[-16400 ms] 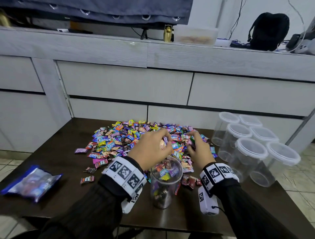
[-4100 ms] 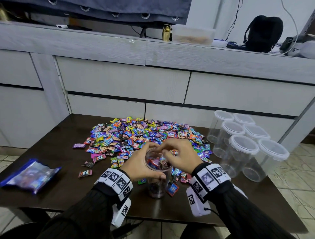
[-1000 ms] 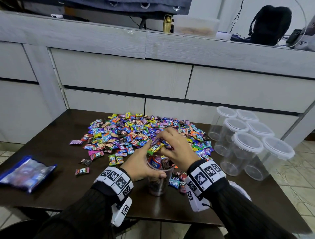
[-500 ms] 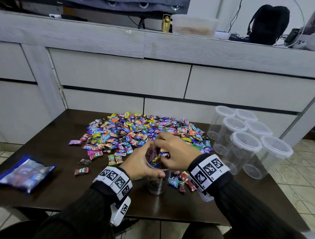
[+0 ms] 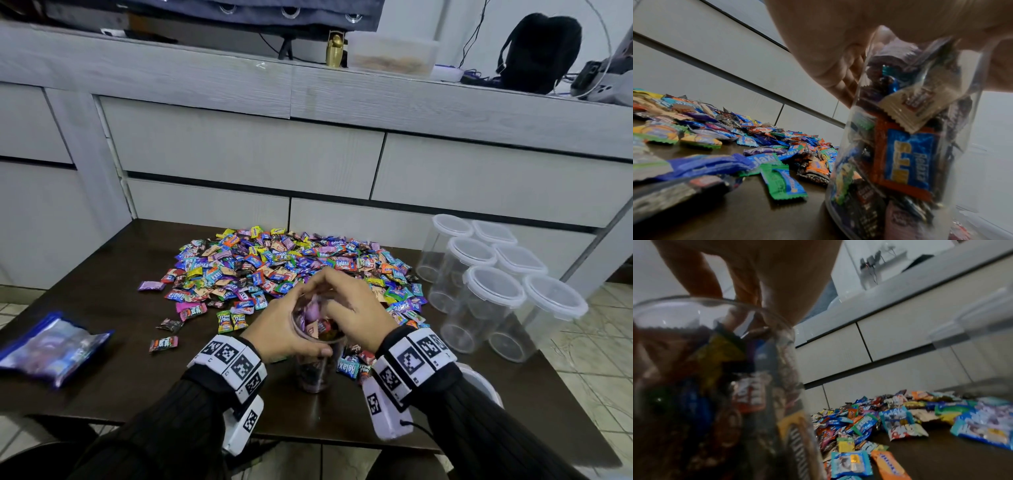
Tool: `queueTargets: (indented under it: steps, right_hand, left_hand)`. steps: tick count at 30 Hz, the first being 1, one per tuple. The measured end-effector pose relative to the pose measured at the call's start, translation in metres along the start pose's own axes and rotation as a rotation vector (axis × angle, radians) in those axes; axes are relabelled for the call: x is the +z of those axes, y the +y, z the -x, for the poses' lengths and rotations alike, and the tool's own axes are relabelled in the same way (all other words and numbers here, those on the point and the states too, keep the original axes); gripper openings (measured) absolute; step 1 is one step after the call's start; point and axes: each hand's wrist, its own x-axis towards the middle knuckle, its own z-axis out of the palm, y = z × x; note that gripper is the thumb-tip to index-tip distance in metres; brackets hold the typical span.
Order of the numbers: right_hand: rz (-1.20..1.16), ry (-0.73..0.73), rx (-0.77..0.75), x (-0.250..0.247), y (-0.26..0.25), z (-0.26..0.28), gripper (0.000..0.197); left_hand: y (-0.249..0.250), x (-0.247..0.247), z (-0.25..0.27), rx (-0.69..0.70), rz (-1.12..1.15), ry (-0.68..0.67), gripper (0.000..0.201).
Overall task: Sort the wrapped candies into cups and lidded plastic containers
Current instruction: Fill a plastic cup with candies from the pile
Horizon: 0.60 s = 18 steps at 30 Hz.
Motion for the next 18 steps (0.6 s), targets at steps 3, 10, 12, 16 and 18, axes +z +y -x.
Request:
queueTargets:
  steps: [3,10,12,16,18]
  right_hand:
    - [-0.154,0.094,0.048,0.000,0.001,-0.002,0.037]
    - [0.348,-0.124,-0.103,-0.017,-0.007,-0.004,0.013]
    - [0.477,-0.236,-0.068,-0.017,-0.007,-0.006,0.014]
    - [0.583,-0.307,-0.018,-0.015,-0.006,-0.010,0.018]
    - [0.502,-0.221,-0.042,-0.016,-0.004,-0.007,0.018]
  left_hand:
    - [0.002,-0.001,0.000,-0.013,-0.028,-0.010,0.090]
    - [0.000,-0.002,0.001,-0.036,-0.021,-0.009,0.088]
    - [-0.001,-0.001,0.001,-0.042,-0.007,-0.010,0.088]
    - [0.001,-0.001,0.001,-0.048,-0.014,-0.009,0.083]
    - [0.003,-0.001,0.002,-0.049,-0.016,-0.011,0.083]
